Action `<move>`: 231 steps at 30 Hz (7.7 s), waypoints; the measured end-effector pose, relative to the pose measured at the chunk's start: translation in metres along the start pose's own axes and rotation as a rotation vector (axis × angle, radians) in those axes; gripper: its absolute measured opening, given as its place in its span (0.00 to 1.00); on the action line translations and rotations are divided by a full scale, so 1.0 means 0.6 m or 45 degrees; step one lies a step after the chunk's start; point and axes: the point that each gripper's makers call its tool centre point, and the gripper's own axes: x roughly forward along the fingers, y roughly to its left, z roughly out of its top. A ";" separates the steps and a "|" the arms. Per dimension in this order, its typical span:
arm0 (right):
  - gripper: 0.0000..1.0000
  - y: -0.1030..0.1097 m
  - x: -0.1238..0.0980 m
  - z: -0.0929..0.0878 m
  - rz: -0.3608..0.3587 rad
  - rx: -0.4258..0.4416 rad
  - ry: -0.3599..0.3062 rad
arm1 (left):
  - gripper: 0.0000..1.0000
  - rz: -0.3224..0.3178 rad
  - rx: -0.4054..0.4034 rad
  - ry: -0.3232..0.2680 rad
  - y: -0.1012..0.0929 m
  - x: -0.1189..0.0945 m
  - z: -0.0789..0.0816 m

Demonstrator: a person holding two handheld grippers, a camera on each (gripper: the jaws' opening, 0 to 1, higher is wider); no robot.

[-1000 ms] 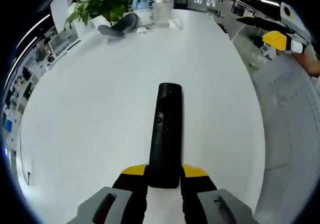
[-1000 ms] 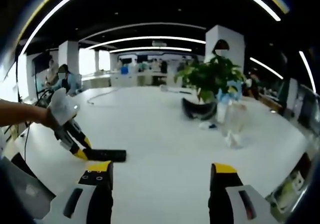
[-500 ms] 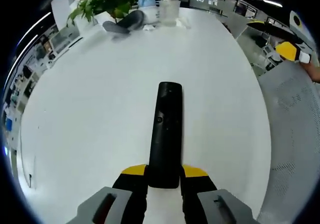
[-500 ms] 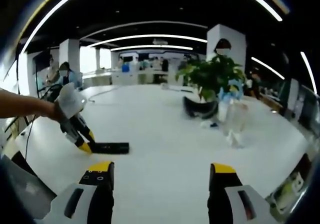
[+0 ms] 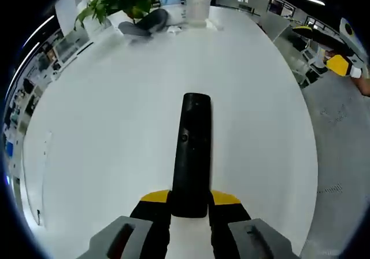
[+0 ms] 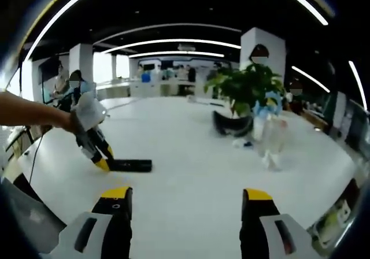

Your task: Press the specified remote control buttons in sequence, fully releasing each button before pressing the next.

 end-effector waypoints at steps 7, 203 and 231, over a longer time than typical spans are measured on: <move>0.76 0.003 0.001 -0.002 0.007 -0.011 0.010 | 0.24 -0.014 0.019 0.022 0.017 0.002 0.003; 0.99 -0.018 -0.002 0.014 -0.075 -0.013 -0.066 | 1.00 0.956 -0.790 -1.129 -0.078 -0.347 -0.058; 0.95 -0.022 -0.002 0.011 -0.089 -0.009 -0.051 | 1.00 1.199 -0.837 -0.959 -0.131 -0.322 -0.165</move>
